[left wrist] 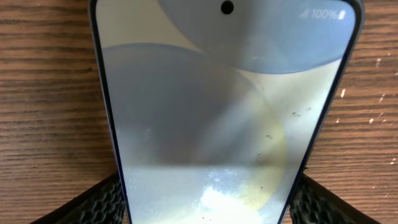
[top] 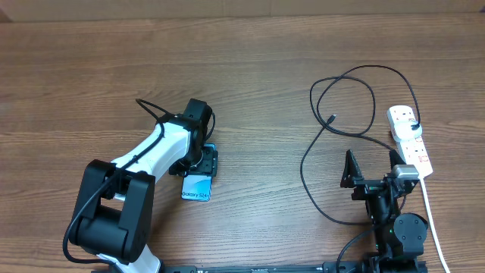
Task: Plug charger to phone and switch on socket
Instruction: 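Lower the left gripper and grasp the smartphone's top edge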
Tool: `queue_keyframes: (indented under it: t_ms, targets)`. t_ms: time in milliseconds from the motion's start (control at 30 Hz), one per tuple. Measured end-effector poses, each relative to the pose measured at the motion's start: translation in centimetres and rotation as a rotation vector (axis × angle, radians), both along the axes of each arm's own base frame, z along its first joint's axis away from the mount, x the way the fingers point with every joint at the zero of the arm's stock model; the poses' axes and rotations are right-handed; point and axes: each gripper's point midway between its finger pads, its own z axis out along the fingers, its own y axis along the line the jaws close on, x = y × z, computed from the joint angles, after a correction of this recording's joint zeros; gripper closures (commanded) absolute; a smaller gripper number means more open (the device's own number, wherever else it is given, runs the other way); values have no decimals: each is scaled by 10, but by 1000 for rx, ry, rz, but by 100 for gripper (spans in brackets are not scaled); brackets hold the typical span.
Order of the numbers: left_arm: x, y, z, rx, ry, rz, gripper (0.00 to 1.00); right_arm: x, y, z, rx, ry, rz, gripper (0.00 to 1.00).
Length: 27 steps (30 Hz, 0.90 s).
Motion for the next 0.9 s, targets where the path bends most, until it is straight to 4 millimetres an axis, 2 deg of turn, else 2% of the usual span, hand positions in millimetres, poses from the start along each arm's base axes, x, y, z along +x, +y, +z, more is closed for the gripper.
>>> queue_keyframes:
  t_ms: [267,400,700,800,900]
  targets:
    - [-1,0,0,1,6,59,27,0,0,0,0,0,0,0]
    - [-4,-1,0,2,16,136,33,0,0,0,0,0,0,0]
    - [-5,-2,0,-1,24,195,29,0,0,0,0,-1,0,0]
    - [-5,-2,0,-1,24,195,36,0,0,0,1,0,0,0]
    - [-5,-2,0,-1,24,194,36,0,0,0,0,0,0,0]
